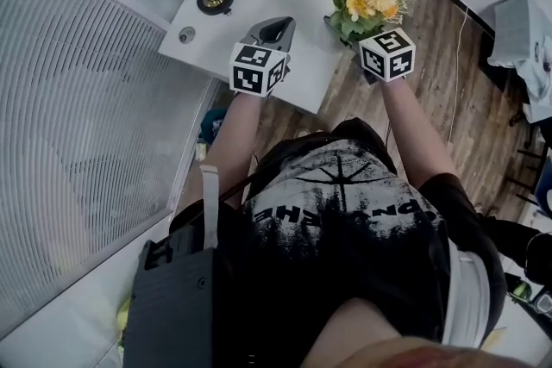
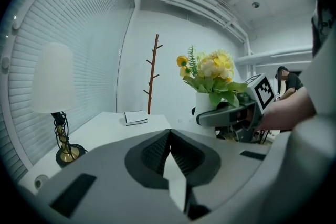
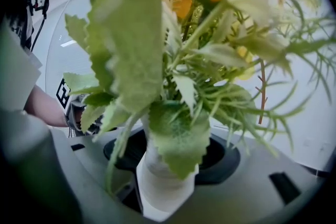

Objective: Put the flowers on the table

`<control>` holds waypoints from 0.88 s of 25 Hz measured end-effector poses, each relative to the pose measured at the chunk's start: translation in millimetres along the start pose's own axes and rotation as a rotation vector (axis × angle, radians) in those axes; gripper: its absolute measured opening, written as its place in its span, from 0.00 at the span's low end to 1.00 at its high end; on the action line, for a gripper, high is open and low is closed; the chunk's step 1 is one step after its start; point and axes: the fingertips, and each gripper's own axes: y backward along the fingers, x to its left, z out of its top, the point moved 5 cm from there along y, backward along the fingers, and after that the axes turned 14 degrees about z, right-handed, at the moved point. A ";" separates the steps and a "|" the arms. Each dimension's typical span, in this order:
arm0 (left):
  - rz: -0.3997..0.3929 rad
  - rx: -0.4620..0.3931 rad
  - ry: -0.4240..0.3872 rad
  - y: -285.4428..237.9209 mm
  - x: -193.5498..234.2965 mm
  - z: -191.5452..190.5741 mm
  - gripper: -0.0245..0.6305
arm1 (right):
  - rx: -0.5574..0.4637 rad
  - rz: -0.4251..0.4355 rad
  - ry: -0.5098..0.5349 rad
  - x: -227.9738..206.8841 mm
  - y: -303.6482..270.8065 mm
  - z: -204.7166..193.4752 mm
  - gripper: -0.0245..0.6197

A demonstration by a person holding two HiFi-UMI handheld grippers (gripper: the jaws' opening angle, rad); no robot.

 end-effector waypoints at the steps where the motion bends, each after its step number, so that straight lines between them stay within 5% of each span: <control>1: -0.005 0.002 0.006 -1.7 1.3 -1.3 0.05 | 0.003 -0.003 -0.001 -0.8 -0.8 -0.6 0.46; 22: 0.068 0.066 0.089 -45.4 30.9 -9.7 0.06 | 0.042 0.059 0.030 -57.2 -49.4 -10.7 0.46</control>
